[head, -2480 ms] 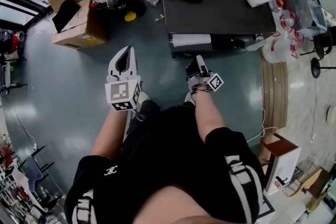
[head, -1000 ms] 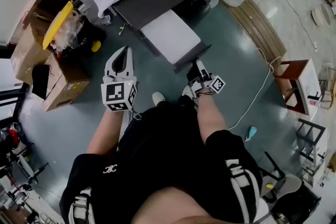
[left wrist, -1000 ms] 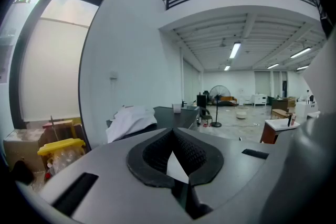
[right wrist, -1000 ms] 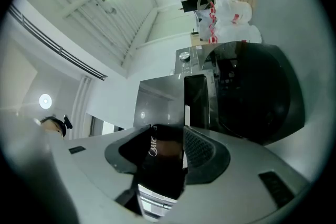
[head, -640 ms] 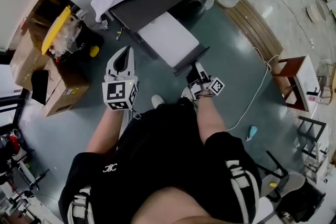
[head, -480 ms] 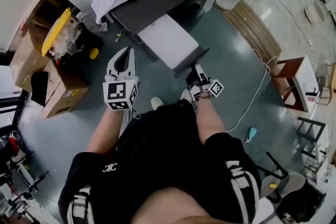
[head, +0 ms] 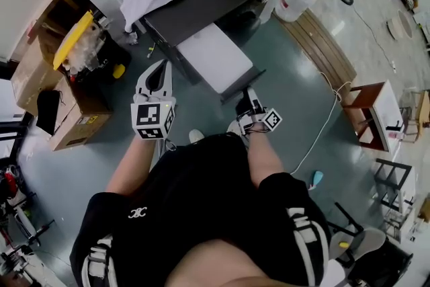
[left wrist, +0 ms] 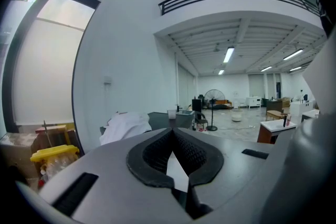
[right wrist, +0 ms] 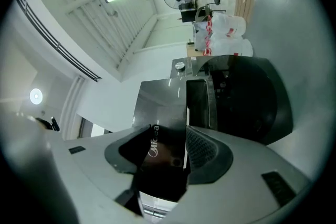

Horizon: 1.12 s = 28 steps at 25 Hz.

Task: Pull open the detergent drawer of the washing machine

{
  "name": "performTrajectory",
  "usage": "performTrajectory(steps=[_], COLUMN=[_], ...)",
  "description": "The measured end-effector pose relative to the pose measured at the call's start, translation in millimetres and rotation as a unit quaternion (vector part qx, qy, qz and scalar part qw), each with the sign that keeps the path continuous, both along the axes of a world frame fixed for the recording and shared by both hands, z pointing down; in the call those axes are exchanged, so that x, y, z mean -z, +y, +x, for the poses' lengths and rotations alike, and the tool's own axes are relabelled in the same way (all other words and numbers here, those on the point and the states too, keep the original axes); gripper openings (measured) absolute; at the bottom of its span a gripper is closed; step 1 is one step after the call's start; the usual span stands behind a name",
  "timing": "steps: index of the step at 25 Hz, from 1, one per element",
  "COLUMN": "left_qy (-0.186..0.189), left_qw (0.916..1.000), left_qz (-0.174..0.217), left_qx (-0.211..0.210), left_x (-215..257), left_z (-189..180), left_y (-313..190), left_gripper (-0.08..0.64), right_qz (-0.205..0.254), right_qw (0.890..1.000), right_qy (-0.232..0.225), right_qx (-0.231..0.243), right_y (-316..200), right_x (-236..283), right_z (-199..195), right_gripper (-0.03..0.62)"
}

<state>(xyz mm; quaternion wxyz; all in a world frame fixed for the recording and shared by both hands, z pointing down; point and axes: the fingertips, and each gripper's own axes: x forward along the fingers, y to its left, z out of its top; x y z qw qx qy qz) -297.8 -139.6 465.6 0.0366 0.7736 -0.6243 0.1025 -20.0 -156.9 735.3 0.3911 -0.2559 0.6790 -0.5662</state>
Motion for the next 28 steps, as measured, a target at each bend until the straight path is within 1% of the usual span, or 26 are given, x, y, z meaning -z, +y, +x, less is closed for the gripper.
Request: performTrajectory(steps=[4,6,8,10,11,12,13,15,16,18,20,22,23,25,28], left_qy=[0.005,0.008,0.012,0.019,0.023,0.027,0.032,0.038,0.04,0.045,0.048,0.051,0.051,0.053,0.056], left_qw=[1.0,0.9999,0.9999,0.9997,0.9996,0.9995,0.9993,0.9988,0.9986,0.9981,0.9975,0.9968,0.9965,0.9959,0.9947], left_qz=[0.003,0.003,0.003,0.003,0.002,0.001,0.001,0.0,0.0,0.002,0.004,0.005,0.006,0.009,0.013], left_qx=[-0.004,-0.006,-0.009,-0.014,-0.016,-0.019,-0.022,-0.03,-0.034,-0.043,-0.052,-0.061,-0.065,-0.073,-0.086], left_x=[-1,-1,-1,-2,-3,-4,-4,-4,-3,0,3,5,7,11,18], left_z=[5,8,11,14,17,20,25,33,37,44,54,64,69,80,99], left_y=[-3,-4,-8,-13,-15,-17,-18,-23,-26,-33,-40,-48,-51,-58,-67], left_gripper=[0.002,0.002,0.002,0.002,0.002,0.002,0.002,0.002,0.002,0.002,0.002,0.002,0.002,0.002,0.002], right_qz=[-0.023,-0.021,-0.017,-0.011,-0.01,-0.011,-0.014,-0.01,-0.003,0.017,0.042,0.061,0.072,0.103,0.149], right_qw=[0.998,0.996,0.993,0.987,0.982,0.974,0.962,0.933,0.915,0.877,0.842,0.809,0.794,0.769,0.735], right_qy=[0.052,0.085,0.119,0.158,0.186,0.224,0.268,0.357,0.401,0.479,0.538,0.584,0.602,0.624,0.641], right_qx=[-0.003,0.006,0.016,0.027,0.033,0.04,0.046,0.053,0.049,0.03,0.001,-0.036,-0.056,-0.097,-0.164], right_y=[-1,0,0,-2,-3,-2,-2,-3,-5,-13,-23,-34,-39,-48,-58], right_x=[-9,-9,-6,-4,-3,-3,-3,2,6,21,46,78,97,140,210], right_z=[4,5,5,3,3,5,7,11,14,25,38,52,59,70,88], right_gripper=[0.193,0.192,0.175,0.173,0.173,0.172,0.172,0.164,0.117,0.081,0.046,0.023,0.014,0.002,0.002])
